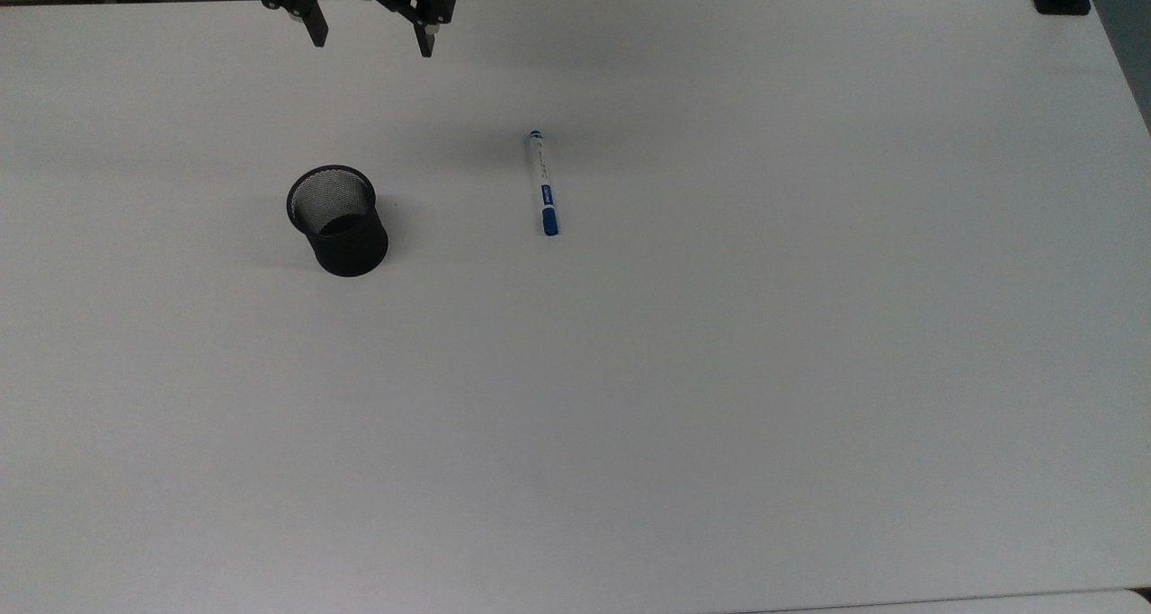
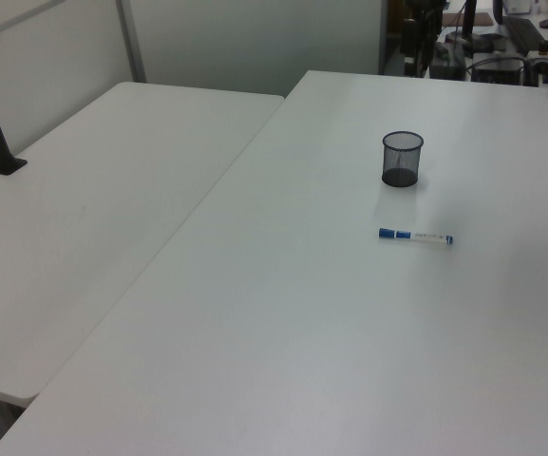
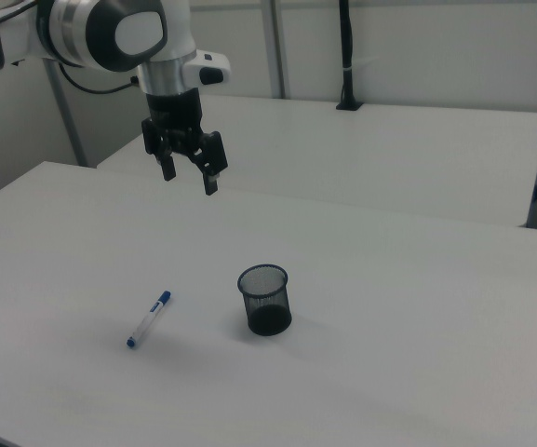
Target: Remove the marker
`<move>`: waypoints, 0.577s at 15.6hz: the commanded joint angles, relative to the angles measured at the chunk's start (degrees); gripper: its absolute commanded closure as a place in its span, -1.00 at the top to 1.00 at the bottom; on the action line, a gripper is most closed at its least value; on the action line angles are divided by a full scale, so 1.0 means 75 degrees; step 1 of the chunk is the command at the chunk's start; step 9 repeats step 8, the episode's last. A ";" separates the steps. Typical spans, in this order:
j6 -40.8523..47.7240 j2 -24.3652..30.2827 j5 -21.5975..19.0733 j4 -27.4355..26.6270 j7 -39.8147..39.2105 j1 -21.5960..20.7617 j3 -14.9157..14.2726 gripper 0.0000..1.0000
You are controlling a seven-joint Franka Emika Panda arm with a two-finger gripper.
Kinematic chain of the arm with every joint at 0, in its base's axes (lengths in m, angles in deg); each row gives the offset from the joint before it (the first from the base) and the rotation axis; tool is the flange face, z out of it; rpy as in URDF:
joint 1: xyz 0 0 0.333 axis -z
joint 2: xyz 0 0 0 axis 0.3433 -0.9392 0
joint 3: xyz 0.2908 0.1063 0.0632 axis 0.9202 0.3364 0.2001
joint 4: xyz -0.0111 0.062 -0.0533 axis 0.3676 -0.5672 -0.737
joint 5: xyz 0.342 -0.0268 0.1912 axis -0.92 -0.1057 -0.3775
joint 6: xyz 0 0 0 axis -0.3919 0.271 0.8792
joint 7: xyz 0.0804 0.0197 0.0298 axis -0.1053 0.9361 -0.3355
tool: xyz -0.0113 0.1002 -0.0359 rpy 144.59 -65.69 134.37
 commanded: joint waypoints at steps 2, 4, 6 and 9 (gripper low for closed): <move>0.0010 0.0083 0.0024 -0.0060 -0.0164 0.0096 0.0135 1.00; 0.0021 0.0083 0.0013 -0.0060 -0.0270 0.0107 0.0123 1.00; 0.0021 0.0094 0.0012 -0.0060 -0.0211 0.0096 0.0123 1.00; 0.0045 0.0094 0.0001 -0.0060 -0.0188 0.0084 0.0123 1.00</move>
